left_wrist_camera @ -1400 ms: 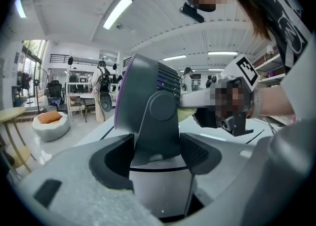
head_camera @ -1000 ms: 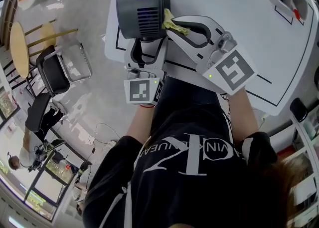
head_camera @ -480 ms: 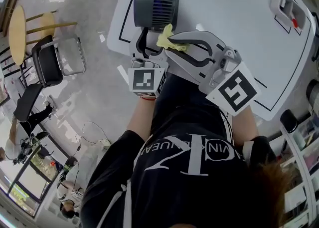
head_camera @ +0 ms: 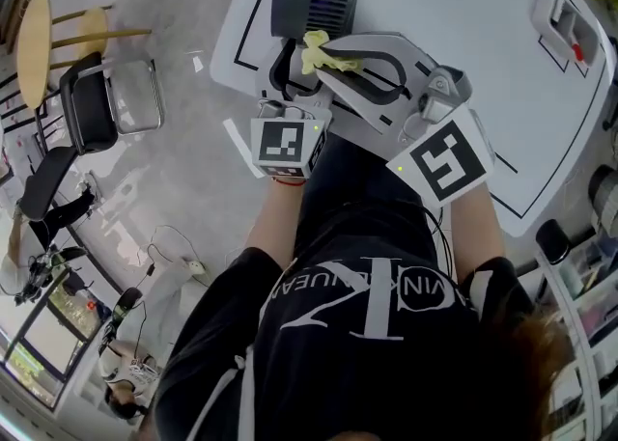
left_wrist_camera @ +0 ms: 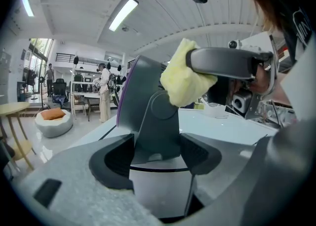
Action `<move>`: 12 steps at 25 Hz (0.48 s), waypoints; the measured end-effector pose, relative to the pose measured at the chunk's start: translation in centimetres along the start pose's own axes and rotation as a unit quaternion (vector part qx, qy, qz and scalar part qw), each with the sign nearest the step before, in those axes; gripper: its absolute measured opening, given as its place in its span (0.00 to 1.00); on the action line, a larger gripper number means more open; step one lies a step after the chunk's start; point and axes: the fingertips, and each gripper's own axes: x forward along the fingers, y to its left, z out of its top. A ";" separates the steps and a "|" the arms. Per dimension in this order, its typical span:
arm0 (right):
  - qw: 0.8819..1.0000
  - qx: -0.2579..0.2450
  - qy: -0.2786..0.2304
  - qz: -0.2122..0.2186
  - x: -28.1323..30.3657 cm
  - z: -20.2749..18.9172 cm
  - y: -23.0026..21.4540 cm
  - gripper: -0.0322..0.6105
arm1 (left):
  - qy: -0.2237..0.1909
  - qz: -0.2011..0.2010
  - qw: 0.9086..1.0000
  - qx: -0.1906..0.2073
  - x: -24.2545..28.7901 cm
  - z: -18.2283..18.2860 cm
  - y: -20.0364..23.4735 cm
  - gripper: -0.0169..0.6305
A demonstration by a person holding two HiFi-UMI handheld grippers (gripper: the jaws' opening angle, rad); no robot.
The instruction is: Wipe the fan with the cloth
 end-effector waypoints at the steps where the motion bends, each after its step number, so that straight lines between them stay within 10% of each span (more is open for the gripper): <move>1: 1.000 -0.013 0.007 -0.008 -0.1 -0.1 -0.3 0.13 | -0.001 0.001 1.000 0.000 0.0 -0.1 0.0 0.47; 12: 0.989 -0.129 0.060 -0.044 0.0 0.1 -1.7 0.13 | 0.000 0.005 1.000 -0.006 -0.1 -0.1 0.1 0.47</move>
